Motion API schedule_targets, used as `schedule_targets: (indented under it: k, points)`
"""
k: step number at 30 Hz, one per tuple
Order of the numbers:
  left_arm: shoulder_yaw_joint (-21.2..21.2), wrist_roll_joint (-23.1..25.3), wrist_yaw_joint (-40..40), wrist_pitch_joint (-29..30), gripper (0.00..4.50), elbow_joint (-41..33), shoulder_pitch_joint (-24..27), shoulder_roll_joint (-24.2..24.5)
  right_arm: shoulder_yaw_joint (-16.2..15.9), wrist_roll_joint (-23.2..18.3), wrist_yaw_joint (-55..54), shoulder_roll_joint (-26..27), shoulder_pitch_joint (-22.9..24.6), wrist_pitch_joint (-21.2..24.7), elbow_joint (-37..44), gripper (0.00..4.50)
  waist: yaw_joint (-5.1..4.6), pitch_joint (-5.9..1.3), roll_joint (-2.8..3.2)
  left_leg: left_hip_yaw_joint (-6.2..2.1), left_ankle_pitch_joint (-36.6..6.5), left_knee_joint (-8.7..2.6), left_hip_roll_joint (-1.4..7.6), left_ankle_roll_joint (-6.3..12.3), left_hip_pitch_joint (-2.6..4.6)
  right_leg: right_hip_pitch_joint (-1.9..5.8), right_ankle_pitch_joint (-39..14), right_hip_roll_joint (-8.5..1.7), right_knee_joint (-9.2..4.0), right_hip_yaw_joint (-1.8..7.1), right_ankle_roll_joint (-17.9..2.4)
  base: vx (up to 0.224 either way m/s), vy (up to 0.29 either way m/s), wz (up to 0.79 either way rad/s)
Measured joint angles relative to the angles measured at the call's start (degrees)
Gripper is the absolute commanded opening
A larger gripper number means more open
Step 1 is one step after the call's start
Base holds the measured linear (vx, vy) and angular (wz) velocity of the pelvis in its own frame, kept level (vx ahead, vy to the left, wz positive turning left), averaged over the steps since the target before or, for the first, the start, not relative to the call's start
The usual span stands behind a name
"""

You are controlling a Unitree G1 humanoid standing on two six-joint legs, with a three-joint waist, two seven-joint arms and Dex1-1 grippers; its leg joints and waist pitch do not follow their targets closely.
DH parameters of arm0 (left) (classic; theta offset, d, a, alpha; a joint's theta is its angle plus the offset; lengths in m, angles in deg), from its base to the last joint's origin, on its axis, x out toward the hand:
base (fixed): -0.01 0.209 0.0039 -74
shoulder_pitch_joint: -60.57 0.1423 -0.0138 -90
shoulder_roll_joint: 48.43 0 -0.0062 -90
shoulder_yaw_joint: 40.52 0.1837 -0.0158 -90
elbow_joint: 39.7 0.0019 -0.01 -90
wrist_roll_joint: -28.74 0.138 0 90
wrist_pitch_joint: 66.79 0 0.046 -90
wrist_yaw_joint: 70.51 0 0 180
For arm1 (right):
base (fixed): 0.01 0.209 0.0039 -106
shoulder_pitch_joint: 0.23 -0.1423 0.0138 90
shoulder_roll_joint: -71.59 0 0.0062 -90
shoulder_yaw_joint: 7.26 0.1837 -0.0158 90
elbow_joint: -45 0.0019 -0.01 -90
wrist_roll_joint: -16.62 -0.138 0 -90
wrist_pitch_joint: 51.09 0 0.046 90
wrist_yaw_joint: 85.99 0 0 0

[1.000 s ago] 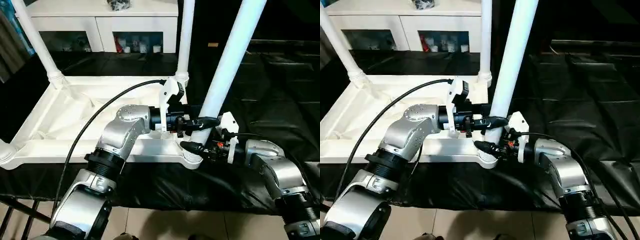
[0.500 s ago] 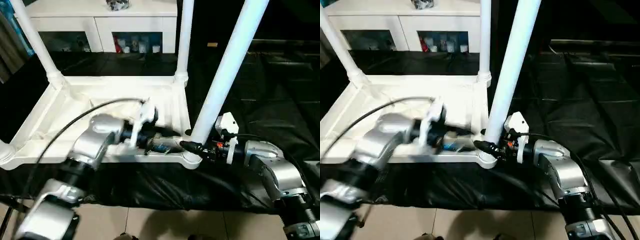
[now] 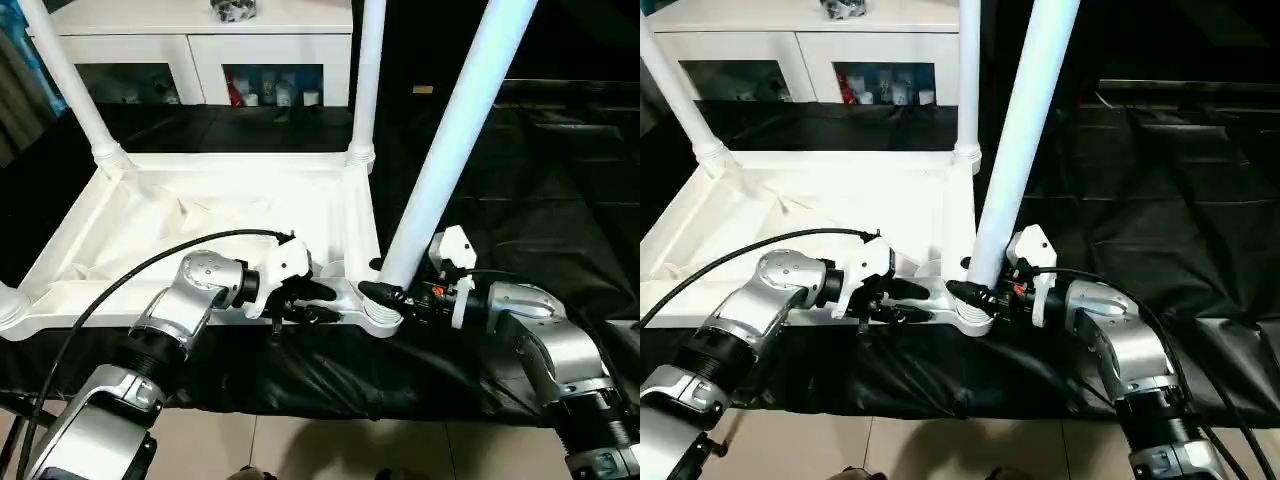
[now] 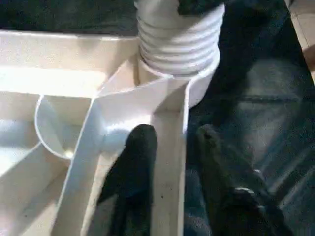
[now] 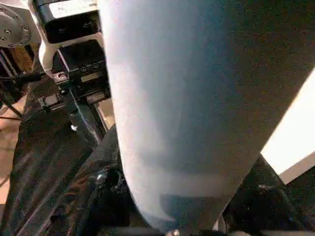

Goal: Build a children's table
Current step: Insert table leg to table base

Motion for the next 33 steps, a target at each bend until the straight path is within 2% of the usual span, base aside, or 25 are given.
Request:
schedule_targets:
  k: [3, 5, 7, 11, 14, 24, 33]
  points:
    - [0.2, 0.7, 0.3, -0.7, 0.99, 0.8, -0.1, 0.4, -0.1, 0.3, 0.0, 0.0, 0.0, -0.2, 0.1, 1.95, 0.03, 0.0, 0.0, 0.0, 0.0, 0.0, 0.0, 0.0, 0.0, 0.0, 0.0, 0.0, 0.0, 0.0, 0.0, 0.0, 0.0, 0.0]
    - [0.3, 1.1, 0.3, -0.9, 0.97, 0.8, -0.1, 0.4, -0.1, 0.4, 0.0, 0.0, 0.0, -0.2, 0.1, 1.95, 0.04, 0.0, 0.0, 0.0, 0.0, 0.0, 0.0, 0.0, 0.0, 0.0, 0.0, 0.0, -0.01, 0.01, 0.0, 0.0, 0.0, 0.0]
    - [0.4, 1.2, 0.4, -1.1, 0.6, 0.8, -0.2, 0.4, -0.1, 0.4, 0.0, -0.1, 0.0, -0.2, 0.1, 1.95, 0.04, 0.0, 0.0, 0.0, 0.0, 0.0, 0.0, 0.0, 0.0, 0.0, -0.1, 0.0, -0.01, 0.01, 0.2, 0.0, 0.0, 0.0]
    - [0.8, 1.9, 0.4, -1.6, 0.5, 0.8, -0.2, 0.4, -0.1, 0.4, 0.1, -0.1, 0.0, -0.3, 0.1, 1.95, 0.05, 0.0, 0.0, 0.0, 0.0, 0.0, 0.0, 0.0, 0.0, 0.0, -0.1, 0.0, 0.0, 0.01, 0.2, 0.0, 0.0, 0.0]
    - [0.8, 2.3, 0.3, -2.1, 0.16, 1.7, -0.3, 0.4, -0.1, 0.5, 0.3, -0.2, 0.0, -0.3, 0.1, 1.95, 0.06, 0.0, 0.0, 0.0, 0.0, 0.0, 0.0, 0.0, 0.0, 0.0, -0.1, 0.0, 0.0, 0.01, 0.1, 0.0, 0.0, 0.0]
    - [1.5, 3.4, 1.5, -3.8, 0.0, 2.5, -1.0, 0.3, -0.7, 0.5, 1.2, -1.3, -0.4, 0.6, 0.7, 1.95, 0.17, 0.0, 0.0, 0.02, -0.1, -0.01, 0.0, -0.11, 0.0, 0.0, 0.0, -0.01, -0.01, 0.02, 0.0, 0.0, 0.0, 0.0]
    - [1.7, 3.4, 1.9, -4.2, 0.0, 2.5, -1.2, -0.8, -2.2, 0.5, 4.7, -5.1, -1.6, 4.1, 3.5, 1.95, 1.09, -0.01, 0.0, 0.01, -0.2, -0.02, 0.01, -0.33, -0.04, -0.01, 0.0, -0.01, 0.0, 0.02, 0.0, 0.0, 0.0, 0.0]
